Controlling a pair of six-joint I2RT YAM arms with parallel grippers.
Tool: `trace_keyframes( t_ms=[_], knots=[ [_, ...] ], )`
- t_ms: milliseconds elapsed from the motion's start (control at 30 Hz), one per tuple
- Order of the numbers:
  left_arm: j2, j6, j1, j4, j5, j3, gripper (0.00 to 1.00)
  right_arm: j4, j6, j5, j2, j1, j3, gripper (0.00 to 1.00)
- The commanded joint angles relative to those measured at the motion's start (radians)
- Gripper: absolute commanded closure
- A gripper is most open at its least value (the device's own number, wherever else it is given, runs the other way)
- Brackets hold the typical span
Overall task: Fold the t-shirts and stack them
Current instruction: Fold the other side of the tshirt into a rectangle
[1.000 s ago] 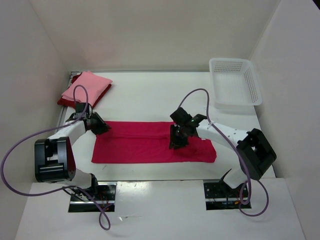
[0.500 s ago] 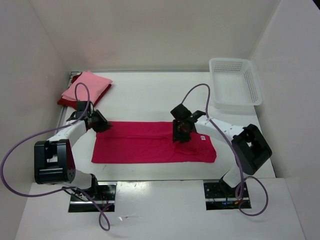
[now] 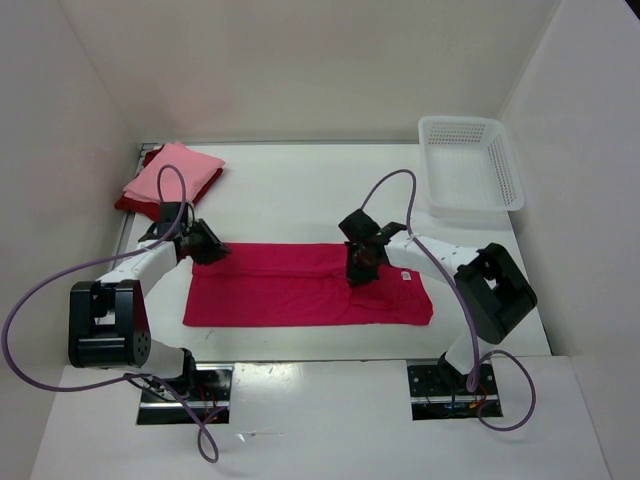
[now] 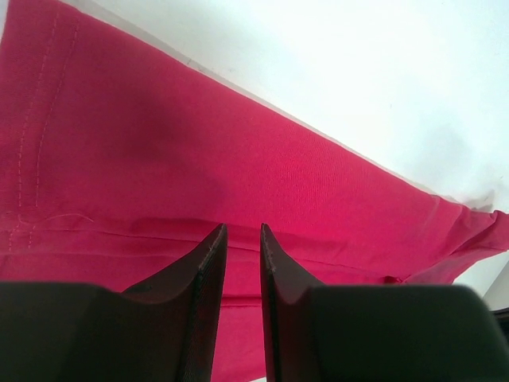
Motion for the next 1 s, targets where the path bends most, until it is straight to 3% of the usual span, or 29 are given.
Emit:
trace_keyframes(
  t_ms=[0, 167, 467, 600, 733, 833, 967],
  knots=[
    [-0.028, -0.011, -0.008, 0.027, 0.0, 0.007, 0.7, 0.033, 0.005, -0.004, -0.004, 0.007, -0.001, 0.96],
    [-0.028, -0.011, -0.008, 0.038, 0.009, 0.007, 0.7, -0.049, 0.025, -0.082, -0.05, 0.05, -0.013, 0.96],
    [0.0, -0.011, -0.008, 0.047, 0.02, 0.035, 0.7, -0.004, 0.108, -0.32, -0.073, 0.094, -0.082, 0.93],
    [0.0, -0.011, -0.008, 0.056, 0.04, 0.035, 0.7, 0.006, 0.117, -0.349, -0.062, 0.094, -0.073, 0.73],
    [0.0, -0.001, -0.008, 0.056, 0.04, 0.056, 0.7, -0.039, 0.117, -0.349, -0.1, 0.094, -0.064, 0.6],
    [0.0, -0.001, -0.008, 0.056, 0.04, 0.067, 0.7, -0.059, 0.097, -0.339, -0.129, 0.085, -0.055, 0.62],
    [0.0, 0.009, -0.067, 0.056, 0.029, 0.079, 0.7, -0.059, 0.067, -0.261, -0.177, -0.025, -0.045, 0.91]
  ],
)
